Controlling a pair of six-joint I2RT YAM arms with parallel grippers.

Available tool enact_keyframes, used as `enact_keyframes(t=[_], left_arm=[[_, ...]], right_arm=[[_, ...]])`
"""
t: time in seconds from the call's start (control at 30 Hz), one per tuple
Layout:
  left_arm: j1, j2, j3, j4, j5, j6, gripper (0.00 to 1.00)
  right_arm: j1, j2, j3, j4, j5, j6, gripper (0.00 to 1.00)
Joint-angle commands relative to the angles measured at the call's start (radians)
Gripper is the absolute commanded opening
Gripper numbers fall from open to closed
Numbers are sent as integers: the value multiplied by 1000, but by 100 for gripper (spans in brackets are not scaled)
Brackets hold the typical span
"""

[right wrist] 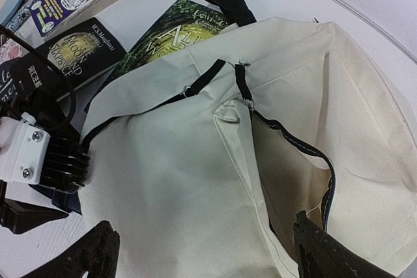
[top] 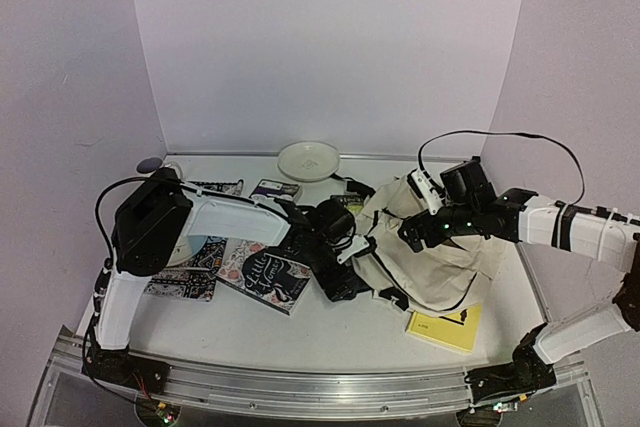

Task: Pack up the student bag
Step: Pick up the card case from the center of the board.

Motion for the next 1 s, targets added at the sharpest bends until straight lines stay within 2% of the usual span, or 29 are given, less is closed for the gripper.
enact_keyframes(t=[0.0, 0.2, 0.47, 0.97], left_arm=[[-17, -89, -43, -94, 68, -59, 95], [-17, -109, -15, -106, 31, -115, 97], [-17, -43, 75, -121, -62, -242, 99], [-63, 58, 116, -121, -142, -249, 98]], right_arm=[[-1, -12, 5, 5, -3, 6, 93], [0, -9, 13, 4, -1, 4, 93], [-1, -6, 7, 5, 5, 7, 93], [-1, -10, -4, 8, 13, 14, 94]])
